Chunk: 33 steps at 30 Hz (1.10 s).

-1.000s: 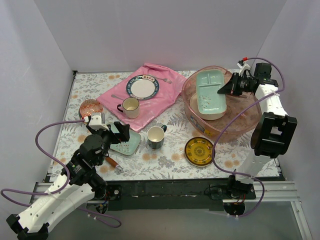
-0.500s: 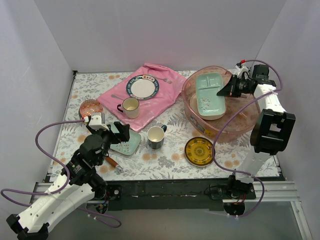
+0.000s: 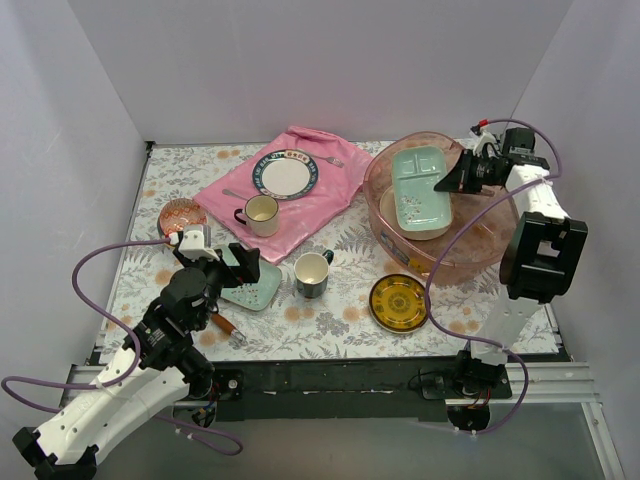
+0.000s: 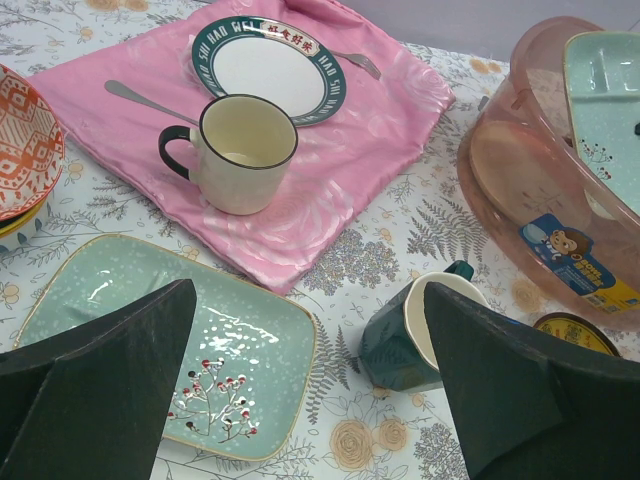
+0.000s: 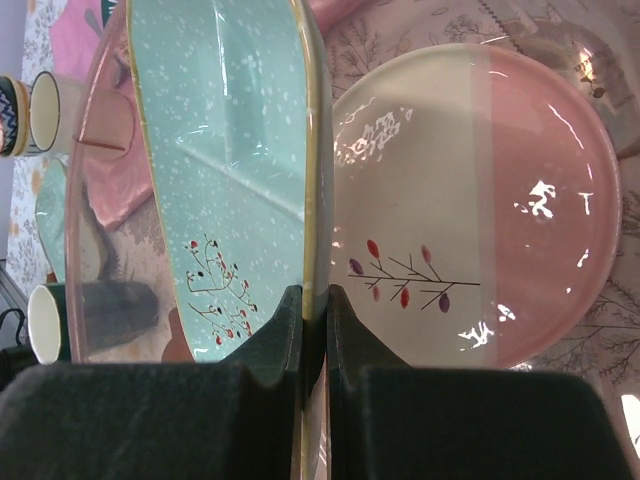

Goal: Place the mixed dishes into the plastic bin
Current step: Place the plate in the plastic bin.

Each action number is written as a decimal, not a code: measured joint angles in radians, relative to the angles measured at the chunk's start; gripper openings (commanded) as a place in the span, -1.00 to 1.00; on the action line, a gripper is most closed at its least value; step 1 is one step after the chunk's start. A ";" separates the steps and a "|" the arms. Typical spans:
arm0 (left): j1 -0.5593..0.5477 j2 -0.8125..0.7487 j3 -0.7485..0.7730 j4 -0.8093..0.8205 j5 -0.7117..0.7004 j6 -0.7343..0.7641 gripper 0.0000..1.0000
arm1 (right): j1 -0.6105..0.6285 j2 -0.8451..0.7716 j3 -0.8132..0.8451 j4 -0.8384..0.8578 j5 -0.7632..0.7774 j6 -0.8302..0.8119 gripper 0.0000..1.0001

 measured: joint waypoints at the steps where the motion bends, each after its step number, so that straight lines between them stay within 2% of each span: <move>1: 0.000 0.000 0.000 0.000 0.000 0.000 0.96 | 0.002 0.008 0.005 0.000 0.005 -0.001 -0.97; 21: 0.000 0.012 0.000 0.000 0.000 0.000 0.96 | 0.050 0.182 0.044 -0.006 0.153 -0.004 -0.97; 33: 0.000 0.012 0.000 0.000 0.000 0.000 0.96 | 0.057 0.221 0.084 -0.007 0.173 -0.021 -0.75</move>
